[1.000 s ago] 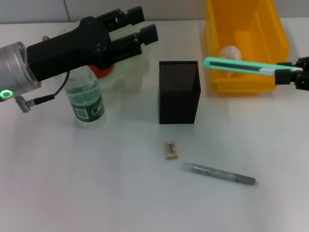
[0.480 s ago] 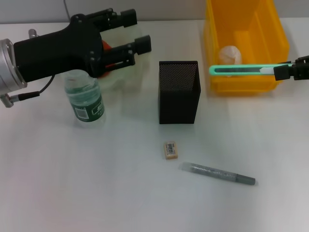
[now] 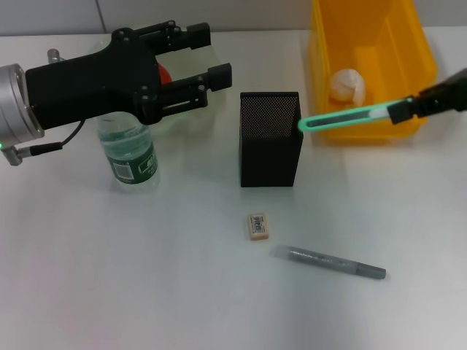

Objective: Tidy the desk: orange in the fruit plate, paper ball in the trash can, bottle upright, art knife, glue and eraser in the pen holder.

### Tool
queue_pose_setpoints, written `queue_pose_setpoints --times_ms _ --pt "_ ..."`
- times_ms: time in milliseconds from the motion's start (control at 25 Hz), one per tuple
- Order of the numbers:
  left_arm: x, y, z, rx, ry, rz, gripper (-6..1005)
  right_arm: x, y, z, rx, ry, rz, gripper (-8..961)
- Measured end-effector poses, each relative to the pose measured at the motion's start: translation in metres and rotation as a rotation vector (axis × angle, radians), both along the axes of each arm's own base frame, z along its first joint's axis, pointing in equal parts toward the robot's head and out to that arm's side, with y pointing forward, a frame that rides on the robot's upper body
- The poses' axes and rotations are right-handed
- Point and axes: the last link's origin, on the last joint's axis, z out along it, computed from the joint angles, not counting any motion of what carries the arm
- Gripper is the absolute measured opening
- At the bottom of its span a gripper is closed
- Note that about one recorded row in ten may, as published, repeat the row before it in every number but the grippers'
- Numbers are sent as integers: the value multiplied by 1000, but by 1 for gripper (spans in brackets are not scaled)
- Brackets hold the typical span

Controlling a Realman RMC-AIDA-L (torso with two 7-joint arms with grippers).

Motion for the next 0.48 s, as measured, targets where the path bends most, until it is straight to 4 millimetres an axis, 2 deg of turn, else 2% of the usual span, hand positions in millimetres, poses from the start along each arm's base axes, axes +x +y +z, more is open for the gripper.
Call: queue_pose_setpoints --times_ms 200,480 --pt "-3 0 0 6 2 11 666 -15 15 -1 -36 -19 -7 220" --pt "-11 -1 6 29 -4 39 666 -40 36 -5 -88 -207 9 222"
